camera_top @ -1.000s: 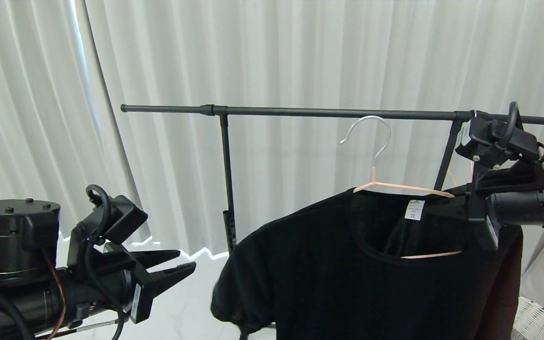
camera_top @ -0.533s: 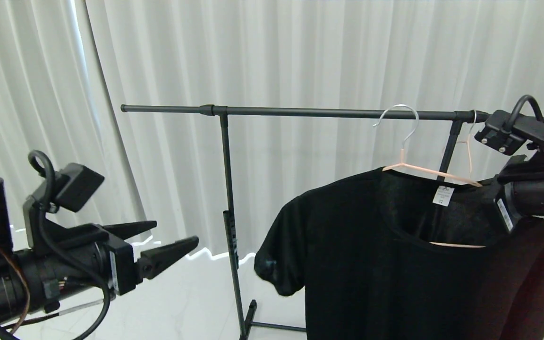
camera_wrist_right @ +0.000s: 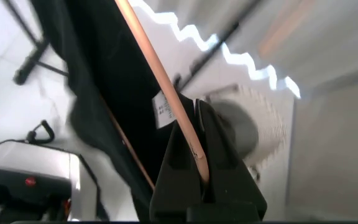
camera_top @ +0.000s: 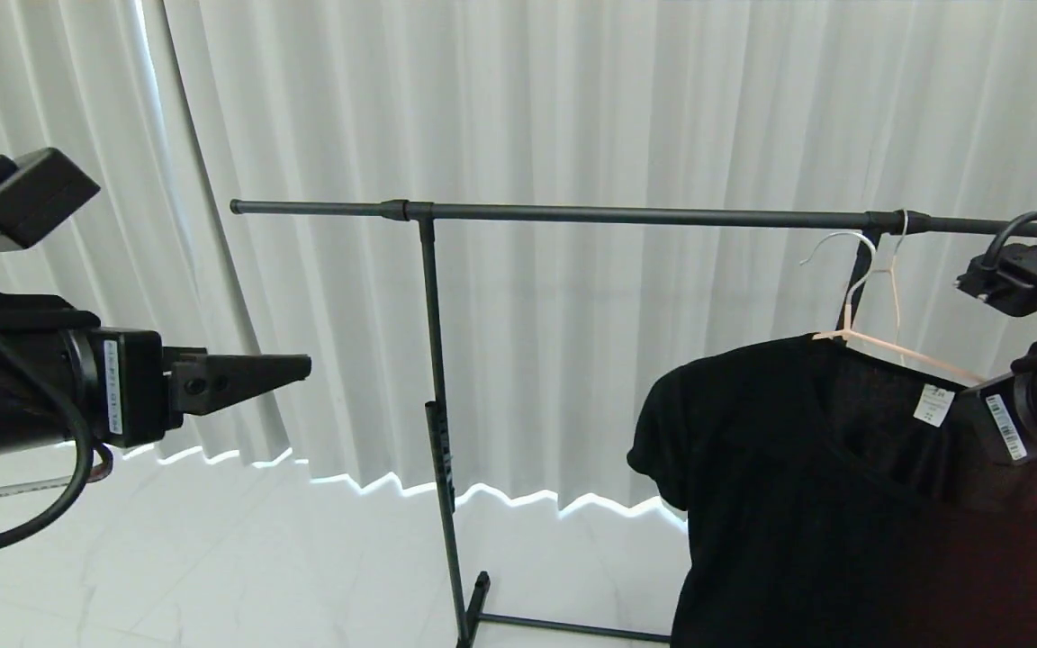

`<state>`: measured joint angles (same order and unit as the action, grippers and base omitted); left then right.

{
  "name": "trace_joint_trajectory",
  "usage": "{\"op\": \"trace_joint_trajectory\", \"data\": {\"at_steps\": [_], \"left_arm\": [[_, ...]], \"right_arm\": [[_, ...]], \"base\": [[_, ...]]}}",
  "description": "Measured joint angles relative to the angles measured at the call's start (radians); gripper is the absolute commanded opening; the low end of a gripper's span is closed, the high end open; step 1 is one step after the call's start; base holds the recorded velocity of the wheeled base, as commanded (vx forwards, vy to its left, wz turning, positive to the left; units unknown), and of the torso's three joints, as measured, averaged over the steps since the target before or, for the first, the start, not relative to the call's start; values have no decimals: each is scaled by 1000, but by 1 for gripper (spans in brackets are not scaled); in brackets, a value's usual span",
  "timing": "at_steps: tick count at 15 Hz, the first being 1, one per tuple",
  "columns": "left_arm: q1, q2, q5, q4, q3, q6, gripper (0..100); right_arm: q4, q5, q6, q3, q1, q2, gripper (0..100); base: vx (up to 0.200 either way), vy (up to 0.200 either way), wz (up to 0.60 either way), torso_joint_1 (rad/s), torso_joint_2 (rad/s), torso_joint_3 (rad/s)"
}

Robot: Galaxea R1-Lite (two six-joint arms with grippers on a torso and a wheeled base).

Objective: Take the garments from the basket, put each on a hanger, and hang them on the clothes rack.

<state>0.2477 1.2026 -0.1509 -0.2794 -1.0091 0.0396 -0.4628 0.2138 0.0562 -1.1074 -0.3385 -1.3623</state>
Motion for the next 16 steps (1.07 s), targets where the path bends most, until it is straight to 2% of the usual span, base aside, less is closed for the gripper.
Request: {"op": "trace_joint_trajectory", "data": {"at_steps": [1,2,5,7,16], "left_arm": [[-1,2,97,18,46,-39,100],[-1,4,147,58,97,-60,100],[3,9,207,233,237,-88,100],[4,9,249,263,285,-90,100],[21,2,252,266,325,-91,100]], "right_arm": [[-10,24,-30,-5,0,3,0],[-23,57,-47,-11,0,3,0],[-31,173,-154,-54,1,-32,0],[-31,207,-207,-96,1,-66,0],[-19,211,-239,-248,-2,-159,0]], "base": [[0,0,0,0,0,0],[0,0,0,0,0,0],[0,0,0,0,0,0],[0,0,0,0,0,0],[200,0,0,1,3,2]]}}
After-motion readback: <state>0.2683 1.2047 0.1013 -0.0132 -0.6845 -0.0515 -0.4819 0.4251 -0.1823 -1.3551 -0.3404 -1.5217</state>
